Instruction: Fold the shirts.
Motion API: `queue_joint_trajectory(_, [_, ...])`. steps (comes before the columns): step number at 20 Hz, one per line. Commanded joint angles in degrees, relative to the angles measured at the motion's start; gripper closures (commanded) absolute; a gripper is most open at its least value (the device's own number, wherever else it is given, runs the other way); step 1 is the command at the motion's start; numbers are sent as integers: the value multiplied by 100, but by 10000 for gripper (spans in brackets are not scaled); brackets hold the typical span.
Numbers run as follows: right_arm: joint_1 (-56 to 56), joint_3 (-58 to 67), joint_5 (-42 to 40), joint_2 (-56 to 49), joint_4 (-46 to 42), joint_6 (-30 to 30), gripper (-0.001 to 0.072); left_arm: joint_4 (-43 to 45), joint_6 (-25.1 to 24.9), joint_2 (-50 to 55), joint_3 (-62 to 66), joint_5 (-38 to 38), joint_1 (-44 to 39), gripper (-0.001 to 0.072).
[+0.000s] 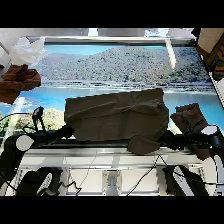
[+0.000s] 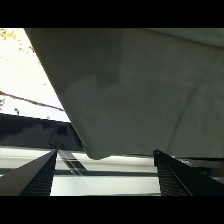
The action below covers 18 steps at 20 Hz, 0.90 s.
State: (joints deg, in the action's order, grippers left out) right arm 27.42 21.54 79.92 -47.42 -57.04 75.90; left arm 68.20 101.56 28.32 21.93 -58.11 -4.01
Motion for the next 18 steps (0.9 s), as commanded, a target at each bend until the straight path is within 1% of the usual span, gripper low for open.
queue_joint_trajectory(1, [2, -59, 129, 107, -177, 293, 386, -94, -2, -9, -13, -2, 0, 17])
queue_joint_trajectory(5, [2, -61, 286, 212, -415, 573, 386, -92, -2, -9, -13, 0, 0, 17])
queue_joint_trajectory(7, [2, -61, 173, 212, -459, 645, 385, -92, -2, -9, -13, 17, 0, 17])
queue_joint_trajectory(13, [0, -63, -433, 212, 210, 693, 394, -92, 0, -9, -13, 302, 0, 17])
queue_joint_trajectory(15, [0, -63, -404, 210, 125, 852, 404, -94, -2, -9, -13, 299, 0, 17])
queue_joint_trajectory(18, [0, -63, -26, 210, -328, 881, 405, -94, -2, -9, -13, 297, 0, 17])
